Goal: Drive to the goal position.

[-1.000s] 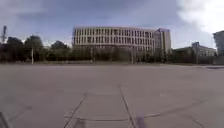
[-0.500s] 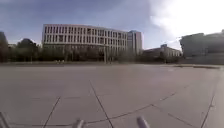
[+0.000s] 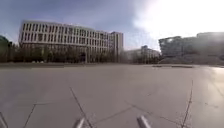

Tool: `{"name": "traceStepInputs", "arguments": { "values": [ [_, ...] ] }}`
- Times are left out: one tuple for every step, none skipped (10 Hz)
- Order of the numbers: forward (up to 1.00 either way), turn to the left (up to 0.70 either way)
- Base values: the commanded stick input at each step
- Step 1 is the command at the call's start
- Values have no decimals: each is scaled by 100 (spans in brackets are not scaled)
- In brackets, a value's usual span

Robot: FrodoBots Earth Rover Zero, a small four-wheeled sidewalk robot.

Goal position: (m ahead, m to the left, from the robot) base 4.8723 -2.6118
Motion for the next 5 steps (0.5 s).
{"name": "traceStepInputs", "arguments": {
  "values": [
    [0, 0],
    [0, 0],
    [0, 0],
    [0, 0],
    [0, 0]
  ]
}}
